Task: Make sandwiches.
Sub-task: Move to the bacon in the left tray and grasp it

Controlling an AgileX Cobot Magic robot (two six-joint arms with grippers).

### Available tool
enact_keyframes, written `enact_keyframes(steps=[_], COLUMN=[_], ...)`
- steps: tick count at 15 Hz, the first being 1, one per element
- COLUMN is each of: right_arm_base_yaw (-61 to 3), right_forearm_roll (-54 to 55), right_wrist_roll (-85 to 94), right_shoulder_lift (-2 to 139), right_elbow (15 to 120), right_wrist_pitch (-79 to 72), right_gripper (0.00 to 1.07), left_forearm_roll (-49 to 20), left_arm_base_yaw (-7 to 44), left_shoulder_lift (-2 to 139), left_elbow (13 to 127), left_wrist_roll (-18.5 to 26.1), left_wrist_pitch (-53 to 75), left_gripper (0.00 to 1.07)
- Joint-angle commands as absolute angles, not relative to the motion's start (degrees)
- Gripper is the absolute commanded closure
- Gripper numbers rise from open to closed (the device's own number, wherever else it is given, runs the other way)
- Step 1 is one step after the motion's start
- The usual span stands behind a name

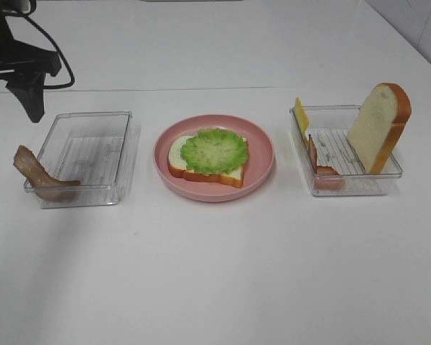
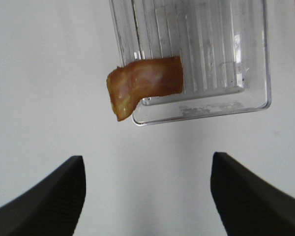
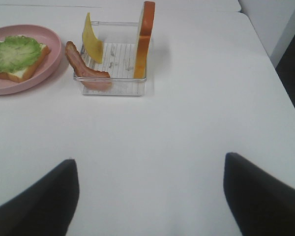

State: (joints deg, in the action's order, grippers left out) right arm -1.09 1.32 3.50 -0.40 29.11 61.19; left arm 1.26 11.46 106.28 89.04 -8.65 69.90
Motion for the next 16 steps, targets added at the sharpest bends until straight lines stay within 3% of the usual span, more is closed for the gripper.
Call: enact_keyframes(steps=[1,6,11,16], right_arm_base_yaw=[-0.69,-0.69,-0.69,-0.69], right_forearm_roll=[1.26,1.26,1.26,1.26], right_wrist_roll=[4.01,4.01,4.01,4.01], right_shoulder_lift=[-1.20,-1.20,-1.20,-1.20], right_elbow=[28.99,28.99,28.99,28.99], right_wrist_pitch=[60.62,60.62,60.62,60.62], right_gripper=[0.31,0.31,0.31,0.31], left_forearm_roll=[0.69,0.34,1.83,2.41], left_arm_base_yaw=[11.29,11.29,11.12,7.51], left_shoulder_lift=[105.88,105.88,107.83,108.86], left_elbow=[85.60,78.27,77.81,77.81], left_wrist_roll=[-9.05,-9.22,-10.14,-11.40], left_wrist_pitch=[68.47,60.96,57.52,54.20], left_gripper=[0.38,0.38,0.38,0.38])
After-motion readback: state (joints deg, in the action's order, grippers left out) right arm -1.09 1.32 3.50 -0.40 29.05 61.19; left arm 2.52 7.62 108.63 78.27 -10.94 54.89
